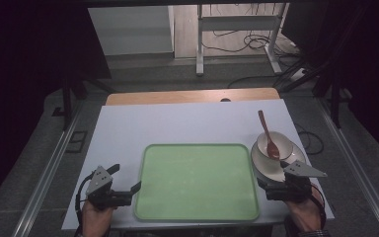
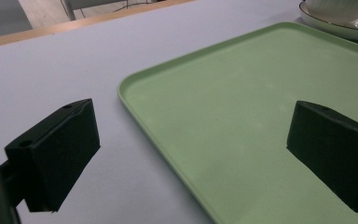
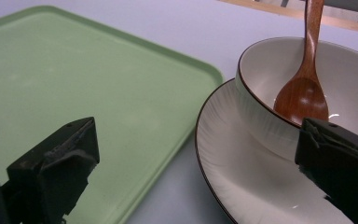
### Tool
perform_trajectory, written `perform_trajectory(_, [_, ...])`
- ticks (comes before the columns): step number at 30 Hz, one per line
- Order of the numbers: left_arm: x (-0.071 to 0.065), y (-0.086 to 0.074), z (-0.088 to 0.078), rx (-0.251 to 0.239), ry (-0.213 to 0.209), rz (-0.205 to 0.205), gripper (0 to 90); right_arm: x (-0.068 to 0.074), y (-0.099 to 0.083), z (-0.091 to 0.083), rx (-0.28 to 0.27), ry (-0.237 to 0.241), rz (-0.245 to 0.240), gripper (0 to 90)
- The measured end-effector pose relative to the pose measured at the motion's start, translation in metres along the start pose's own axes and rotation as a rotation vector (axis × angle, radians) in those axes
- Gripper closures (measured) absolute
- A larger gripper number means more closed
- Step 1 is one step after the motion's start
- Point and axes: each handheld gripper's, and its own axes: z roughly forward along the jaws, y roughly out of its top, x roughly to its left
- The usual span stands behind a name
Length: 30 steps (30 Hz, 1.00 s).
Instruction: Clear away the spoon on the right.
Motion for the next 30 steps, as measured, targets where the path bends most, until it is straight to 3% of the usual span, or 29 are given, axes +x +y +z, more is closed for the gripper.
perform_trajectory(14, [-0.0009,0.0006,-0.0010,-0.011,-0.014,0.004,2.6,-0.0032,0.0007,0.0018,0.004,-0.004,-0.002,0.2])
perform_trajectory(30, [-0.0008,0.0005,-0.0014,-0.012,-0.007,0.004,2.5,-0.0058,0.0070,0.0017,0.004,-0.014,-0.038,0.5])
